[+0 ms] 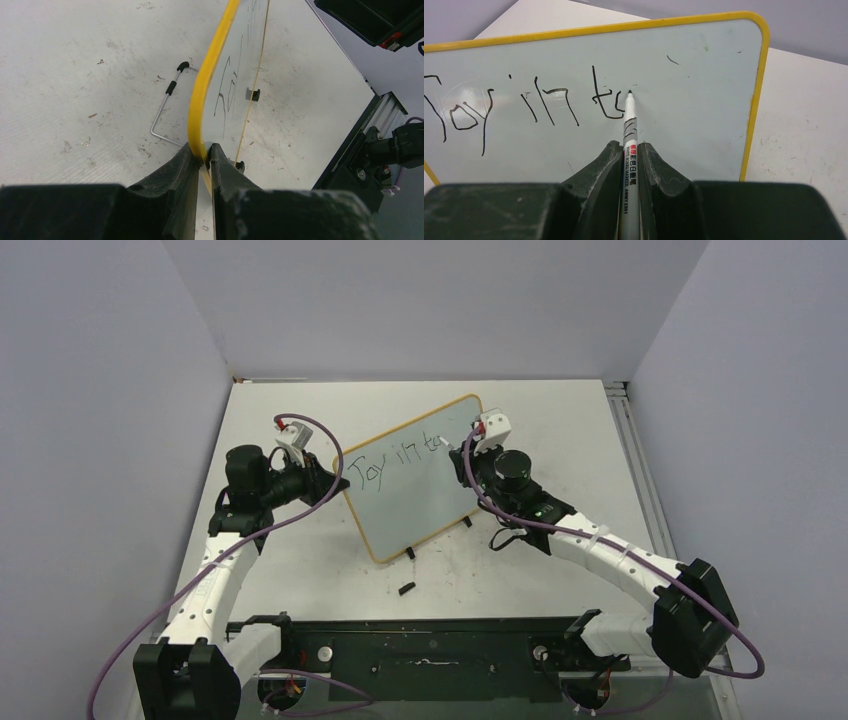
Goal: Write a sentence on the whiteboard
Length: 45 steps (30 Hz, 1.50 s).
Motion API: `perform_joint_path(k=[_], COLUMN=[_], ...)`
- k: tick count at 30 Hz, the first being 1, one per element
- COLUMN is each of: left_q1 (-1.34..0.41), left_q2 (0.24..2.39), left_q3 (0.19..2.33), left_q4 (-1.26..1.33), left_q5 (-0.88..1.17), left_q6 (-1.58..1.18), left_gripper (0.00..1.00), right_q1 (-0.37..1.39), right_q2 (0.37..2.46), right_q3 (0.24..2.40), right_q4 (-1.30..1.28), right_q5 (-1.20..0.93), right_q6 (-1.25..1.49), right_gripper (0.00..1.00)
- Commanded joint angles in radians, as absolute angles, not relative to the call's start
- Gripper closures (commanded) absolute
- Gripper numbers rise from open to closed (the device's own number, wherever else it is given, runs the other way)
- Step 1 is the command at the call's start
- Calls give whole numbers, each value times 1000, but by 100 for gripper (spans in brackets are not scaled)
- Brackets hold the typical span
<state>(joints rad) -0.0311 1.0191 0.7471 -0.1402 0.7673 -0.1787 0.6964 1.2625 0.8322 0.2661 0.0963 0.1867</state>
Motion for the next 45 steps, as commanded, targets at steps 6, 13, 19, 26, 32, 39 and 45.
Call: perform_joint_path(k=[6, 13, 19, 26, 32, 39, 45], left_q1=[-34, -34, -34, -34, -34, -33, -33], left_q2=[1009, 1010, 1010, 1009, 1009, 1009, 1011], left_q3=[764, 764, 764, 763, 764, 763, 765], left_q4=[-156, -156, -156, -156, -156, -156, -156], left_q5=[750, 752, 751, 751, 751, 750, 749], left_q6=[-147, -147, -147, -147, -147, -147, -147], left_gripper=[100, 100, 100, 100, 100, 100, 100], right_q1=[708, 712, 719, 718, 718, 718, 718], right_q2=[1280, 1282, 1280, 1282, 1285, 1288, 1280], right_q3=[870, 864, 859, 864, 863, 854, 832], right_q4=[328, 336, 327, 301, 293, 274, 269], right_q5=[56, 42, 80, 152, 161, 152, 153], right_q6=[172, 173, 176, 185, 189, 189, 193], right_gripper=[95, 95, 95, 95, 95, 95, 95])
